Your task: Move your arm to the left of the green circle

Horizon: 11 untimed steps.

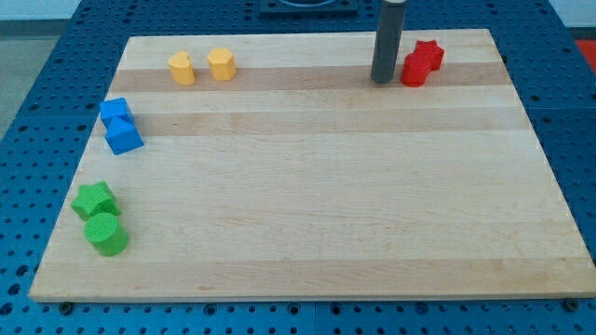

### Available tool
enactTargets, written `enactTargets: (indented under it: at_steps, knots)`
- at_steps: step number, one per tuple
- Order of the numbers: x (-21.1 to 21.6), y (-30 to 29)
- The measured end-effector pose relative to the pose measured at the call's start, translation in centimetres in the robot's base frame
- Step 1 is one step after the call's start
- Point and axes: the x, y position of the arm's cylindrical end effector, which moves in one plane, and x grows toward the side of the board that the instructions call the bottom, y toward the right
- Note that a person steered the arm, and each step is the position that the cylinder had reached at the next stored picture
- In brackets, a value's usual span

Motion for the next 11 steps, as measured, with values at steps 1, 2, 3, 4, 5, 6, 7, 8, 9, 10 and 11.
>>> enactTargets:
  at_steps: [1,2,3,4,5,6,7,8,9,10,11]
  knots:
    - [0.0,0.0]
    - [0.0,-0.2]
    - [0.0,-0.5]
    - [0.6,-2.2]
    - [3.8,-8.1]
    - [9.0,-14.4]
    - [13.7,-20.9]
    - [17.4,-24.1]
    - [23.0,-23.5]
    - [31.2,-26.8]
    - [31.8,-31.2]
